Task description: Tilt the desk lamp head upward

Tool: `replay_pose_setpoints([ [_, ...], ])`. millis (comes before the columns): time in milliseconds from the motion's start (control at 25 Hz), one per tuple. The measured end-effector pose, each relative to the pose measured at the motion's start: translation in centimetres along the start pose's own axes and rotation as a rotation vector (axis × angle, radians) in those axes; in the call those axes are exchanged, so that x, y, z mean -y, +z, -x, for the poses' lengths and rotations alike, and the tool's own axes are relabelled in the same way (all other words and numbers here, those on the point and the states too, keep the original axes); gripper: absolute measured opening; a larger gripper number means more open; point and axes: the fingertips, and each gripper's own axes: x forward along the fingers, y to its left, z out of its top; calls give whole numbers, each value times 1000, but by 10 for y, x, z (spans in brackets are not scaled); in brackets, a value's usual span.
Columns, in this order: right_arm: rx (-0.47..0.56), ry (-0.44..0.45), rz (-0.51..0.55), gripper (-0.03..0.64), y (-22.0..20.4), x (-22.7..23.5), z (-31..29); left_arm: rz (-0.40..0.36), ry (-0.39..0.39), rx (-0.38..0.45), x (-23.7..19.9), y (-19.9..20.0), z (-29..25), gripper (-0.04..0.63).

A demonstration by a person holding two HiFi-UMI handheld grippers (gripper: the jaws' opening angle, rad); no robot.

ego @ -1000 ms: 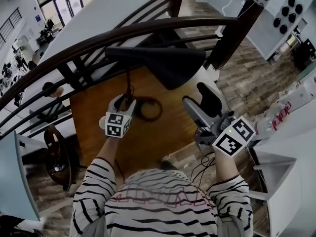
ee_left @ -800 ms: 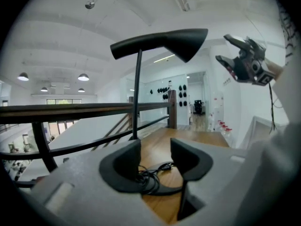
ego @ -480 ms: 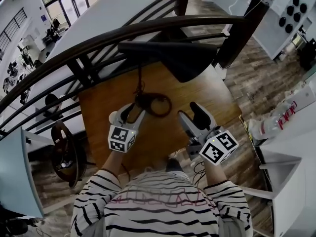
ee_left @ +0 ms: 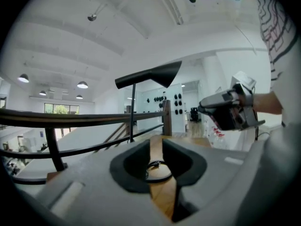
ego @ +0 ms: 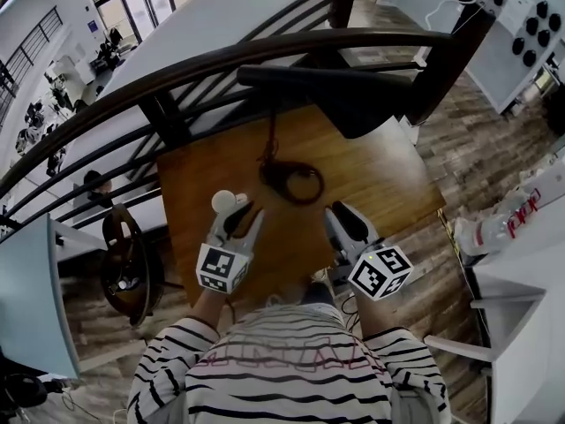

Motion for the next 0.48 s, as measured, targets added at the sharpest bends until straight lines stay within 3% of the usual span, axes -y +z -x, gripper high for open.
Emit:
replay_pose_setpoints([
  [480,-94,-65,-34,9,-66,0,1,35,24,-21,10,-19,49,5],
])
